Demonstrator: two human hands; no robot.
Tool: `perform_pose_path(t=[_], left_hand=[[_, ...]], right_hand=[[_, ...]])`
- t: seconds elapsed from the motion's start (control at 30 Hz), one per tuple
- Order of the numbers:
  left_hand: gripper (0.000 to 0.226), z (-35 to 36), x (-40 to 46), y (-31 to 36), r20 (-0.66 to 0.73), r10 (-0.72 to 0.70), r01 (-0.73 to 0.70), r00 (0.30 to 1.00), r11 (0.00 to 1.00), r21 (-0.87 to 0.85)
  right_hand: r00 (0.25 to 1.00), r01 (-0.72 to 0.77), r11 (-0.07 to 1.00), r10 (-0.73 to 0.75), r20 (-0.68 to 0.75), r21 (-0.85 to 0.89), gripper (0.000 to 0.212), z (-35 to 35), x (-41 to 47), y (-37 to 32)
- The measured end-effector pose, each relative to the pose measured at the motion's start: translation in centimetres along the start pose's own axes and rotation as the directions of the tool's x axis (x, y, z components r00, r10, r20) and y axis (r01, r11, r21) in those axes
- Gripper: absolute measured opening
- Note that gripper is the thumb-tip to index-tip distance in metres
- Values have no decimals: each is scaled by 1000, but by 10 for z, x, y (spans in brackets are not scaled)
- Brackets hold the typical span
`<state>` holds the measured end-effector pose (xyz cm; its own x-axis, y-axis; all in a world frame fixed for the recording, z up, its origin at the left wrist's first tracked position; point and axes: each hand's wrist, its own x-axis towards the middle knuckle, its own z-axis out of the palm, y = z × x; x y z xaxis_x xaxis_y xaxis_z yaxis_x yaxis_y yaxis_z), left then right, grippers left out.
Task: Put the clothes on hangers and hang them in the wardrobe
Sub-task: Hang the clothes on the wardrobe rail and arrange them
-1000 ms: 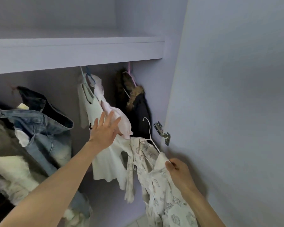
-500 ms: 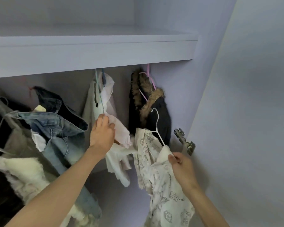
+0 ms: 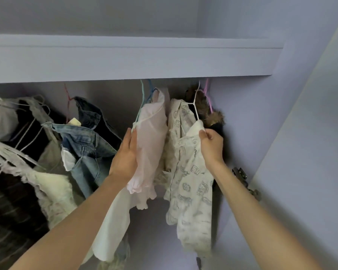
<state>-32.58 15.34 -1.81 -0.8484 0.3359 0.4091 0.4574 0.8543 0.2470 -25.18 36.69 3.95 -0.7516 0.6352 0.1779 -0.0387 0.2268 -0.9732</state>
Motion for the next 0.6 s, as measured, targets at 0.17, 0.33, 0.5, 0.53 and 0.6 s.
perform_pose_path(t=[0.17, 0.33, 0.5, 0.53, 0.6], left_hand=[[87, -1, 0, 1, 103, -53, 50, 993, 998, 26], [91, 2, 1, -3, 113, -30, 32, 993, 999, -17], [88, 5, -2, 3, 83, -33, 41, 996, 995, -94], [88, 6, -3, 4, 74, -42, 51, 996, 990, -129], [88, 4, -4, 7, 59, -63, 73, 996, 977, -199]], right_hand=[[997, -22, 993, 31, -72, 119, 39, 21, 43, -12], [989, -46, 993, 61, -138, 113, 38, 27, 75, -17], [970, -127, 987, 102, -221, -100, 26, 18, 101, -20], [967, -148, 979, 115, -229, -137, 30, 17, 104, -19], [965, -178, 968, 135, -226, -179, 33, 16, 108, -20]])
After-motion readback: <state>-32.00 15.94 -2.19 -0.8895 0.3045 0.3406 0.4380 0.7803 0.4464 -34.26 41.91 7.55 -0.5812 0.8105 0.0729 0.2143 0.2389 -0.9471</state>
